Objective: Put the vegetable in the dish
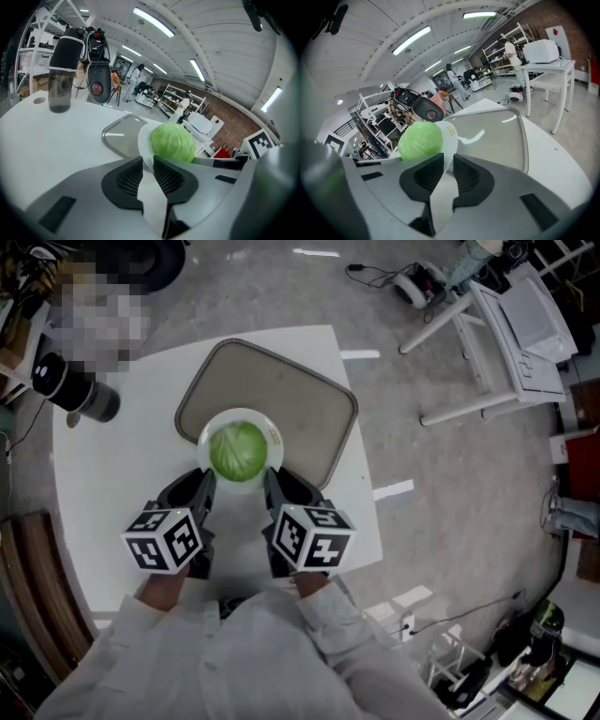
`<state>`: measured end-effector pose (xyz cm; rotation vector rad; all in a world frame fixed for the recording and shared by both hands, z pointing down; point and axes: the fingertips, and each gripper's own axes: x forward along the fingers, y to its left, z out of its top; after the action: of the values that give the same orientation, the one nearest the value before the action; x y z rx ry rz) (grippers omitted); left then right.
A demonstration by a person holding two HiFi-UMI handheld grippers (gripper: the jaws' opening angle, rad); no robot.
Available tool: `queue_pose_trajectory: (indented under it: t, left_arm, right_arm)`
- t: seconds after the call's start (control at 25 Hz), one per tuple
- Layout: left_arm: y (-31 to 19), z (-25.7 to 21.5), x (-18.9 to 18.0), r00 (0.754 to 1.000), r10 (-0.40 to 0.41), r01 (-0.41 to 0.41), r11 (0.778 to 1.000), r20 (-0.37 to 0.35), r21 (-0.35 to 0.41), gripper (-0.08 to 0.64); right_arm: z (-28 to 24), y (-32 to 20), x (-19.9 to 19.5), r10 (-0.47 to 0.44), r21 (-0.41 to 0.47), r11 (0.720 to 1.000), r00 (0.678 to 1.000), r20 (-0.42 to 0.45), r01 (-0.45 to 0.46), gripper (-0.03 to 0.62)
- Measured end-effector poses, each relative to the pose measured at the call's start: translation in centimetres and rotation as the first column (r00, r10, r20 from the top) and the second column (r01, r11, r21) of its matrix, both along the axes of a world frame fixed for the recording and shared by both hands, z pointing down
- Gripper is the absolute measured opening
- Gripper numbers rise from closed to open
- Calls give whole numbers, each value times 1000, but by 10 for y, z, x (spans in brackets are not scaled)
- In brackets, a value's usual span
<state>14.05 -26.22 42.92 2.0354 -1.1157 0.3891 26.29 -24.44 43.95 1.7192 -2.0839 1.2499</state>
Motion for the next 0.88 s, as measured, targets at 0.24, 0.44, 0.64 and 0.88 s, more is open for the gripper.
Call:
queue_pose_trajectory:
  t: [0.24, 0.44, 0.64, 0.88]
  left_arm:
    - [-36, 2, 22, 1000, 18, -18, 1000, 18, 22, 60]
    - [-67, 20, 43, 999, 22, -22, 1000, 28, 17, 60]
    - [-84, 37, 57, 999, 28, -28, 1000, 36, 3, 60]
    - [-97, 50, 67, 999, 24, -23, 999, 33, -24, 60]
  right_arm:
    - [4, -32, 21, 15, -5, 1000, 1000, 3, -15, 71]
    - [22, -61, 42, 32, -21, 999, 999, -1, -32, 71]
    - [38, -79, 56, 32, -37, 999, 999, -19, -33, 71]
    - [47, -90, 66, 22, -58, 998, 999, -38, -24, 71]
